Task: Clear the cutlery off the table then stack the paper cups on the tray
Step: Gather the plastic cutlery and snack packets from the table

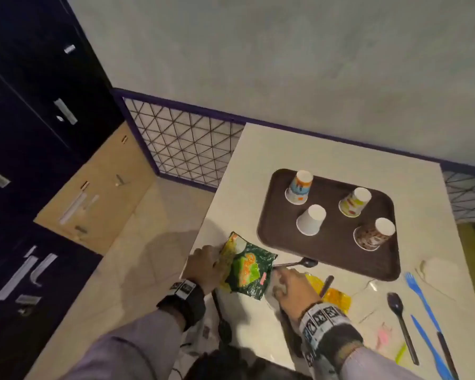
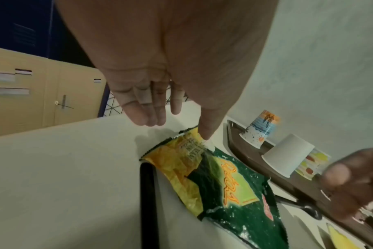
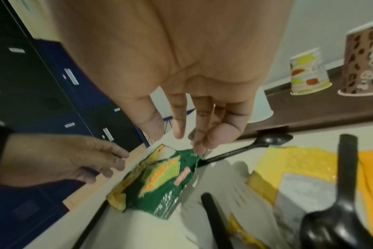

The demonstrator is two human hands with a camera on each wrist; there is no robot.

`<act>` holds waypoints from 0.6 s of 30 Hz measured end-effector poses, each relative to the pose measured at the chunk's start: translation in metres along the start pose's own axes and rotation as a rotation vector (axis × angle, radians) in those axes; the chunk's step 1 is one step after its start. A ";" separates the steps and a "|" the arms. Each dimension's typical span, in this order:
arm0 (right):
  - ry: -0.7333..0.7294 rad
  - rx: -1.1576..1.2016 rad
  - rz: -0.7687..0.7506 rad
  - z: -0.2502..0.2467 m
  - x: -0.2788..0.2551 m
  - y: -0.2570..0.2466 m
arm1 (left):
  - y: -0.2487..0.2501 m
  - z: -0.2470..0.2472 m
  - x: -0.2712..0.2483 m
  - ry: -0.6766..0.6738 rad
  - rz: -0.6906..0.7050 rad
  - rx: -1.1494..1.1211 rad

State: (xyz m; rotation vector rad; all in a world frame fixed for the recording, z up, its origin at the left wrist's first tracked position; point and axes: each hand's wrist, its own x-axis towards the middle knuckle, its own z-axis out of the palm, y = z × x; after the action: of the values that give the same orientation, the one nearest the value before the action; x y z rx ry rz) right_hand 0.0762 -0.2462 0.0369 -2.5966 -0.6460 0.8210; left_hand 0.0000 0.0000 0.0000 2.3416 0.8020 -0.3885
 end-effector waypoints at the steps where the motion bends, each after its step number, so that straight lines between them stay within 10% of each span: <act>1: -0.026 -0.031 0.022 0.006 0.005 -0.003 | 0.000 0.001 0.004 -0.002 0.026 0.002; 18: 0.117 0.472 0.182 0.023 0.030 -0.008 | 0.021 -0.002 0.013 -0.053 -0.011 -0.207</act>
State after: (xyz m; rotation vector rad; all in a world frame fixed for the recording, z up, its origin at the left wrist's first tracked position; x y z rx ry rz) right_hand 0.0815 -0.2200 0.0088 -2.2653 -0.1546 0.7582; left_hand 0.0237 -0.0062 0.0055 2.1270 0.7912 -0.3527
